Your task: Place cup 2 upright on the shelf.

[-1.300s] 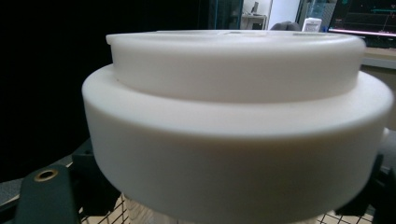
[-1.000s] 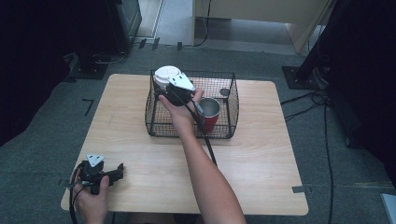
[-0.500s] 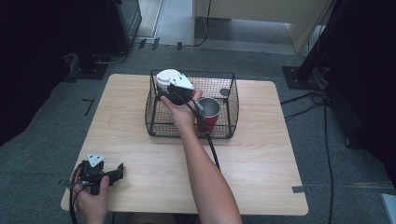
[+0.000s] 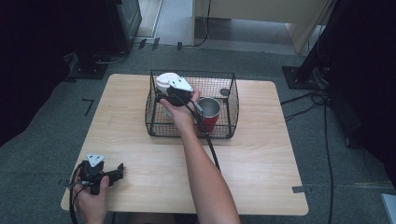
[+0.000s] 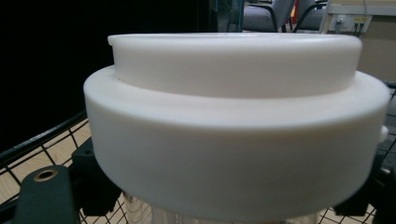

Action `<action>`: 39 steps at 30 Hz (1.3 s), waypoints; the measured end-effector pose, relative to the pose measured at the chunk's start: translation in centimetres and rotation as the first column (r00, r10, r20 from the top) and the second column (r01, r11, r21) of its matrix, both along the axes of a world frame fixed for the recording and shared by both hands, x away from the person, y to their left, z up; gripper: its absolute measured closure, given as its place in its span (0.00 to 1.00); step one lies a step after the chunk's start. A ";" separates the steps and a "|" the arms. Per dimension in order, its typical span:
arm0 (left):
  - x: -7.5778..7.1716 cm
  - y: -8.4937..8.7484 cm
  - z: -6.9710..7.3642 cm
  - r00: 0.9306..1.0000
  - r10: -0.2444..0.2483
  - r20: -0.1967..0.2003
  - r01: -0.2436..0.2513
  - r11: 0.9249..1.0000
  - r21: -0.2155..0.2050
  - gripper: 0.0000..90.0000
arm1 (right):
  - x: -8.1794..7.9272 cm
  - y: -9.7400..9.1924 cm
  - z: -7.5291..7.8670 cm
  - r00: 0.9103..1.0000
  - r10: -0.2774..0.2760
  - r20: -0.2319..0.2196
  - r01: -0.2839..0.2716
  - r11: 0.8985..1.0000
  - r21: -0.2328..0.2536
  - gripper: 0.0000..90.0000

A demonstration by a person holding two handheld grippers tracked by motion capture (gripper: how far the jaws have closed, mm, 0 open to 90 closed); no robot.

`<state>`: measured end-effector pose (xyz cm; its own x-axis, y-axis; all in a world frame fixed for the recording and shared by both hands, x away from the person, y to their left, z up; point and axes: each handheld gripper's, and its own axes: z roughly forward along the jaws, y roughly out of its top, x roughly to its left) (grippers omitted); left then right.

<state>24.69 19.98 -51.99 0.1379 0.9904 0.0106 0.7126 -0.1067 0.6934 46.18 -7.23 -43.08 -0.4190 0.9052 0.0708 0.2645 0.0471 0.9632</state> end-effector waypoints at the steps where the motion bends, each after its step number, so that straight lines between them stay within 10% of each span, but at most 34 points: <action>1: 0.0 0.0 0.0 1.000 0.000 0.000 0.000 1.000 0.000 0.02 | 0.0 0.0 -0.1 1.000 -0.003 0.003 0.003 1.000 -0.003 0.18; 39: 0.0 0.0 0.0 1.000 -0.001 -0.001 0.001 1.000 0.002 0.02 | -1.0 1.6 -0.4 0.999 0.030 -0.039 -0.034 0.993 -0.115 0.15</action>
<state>24.69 19.99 -51.98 0.1393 0.9902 0.0120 0.7135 -0.1088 0.6922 45.14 -5.62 -43.52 -0.4470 0.8943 -0.0179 0.2965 0.1670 0.9403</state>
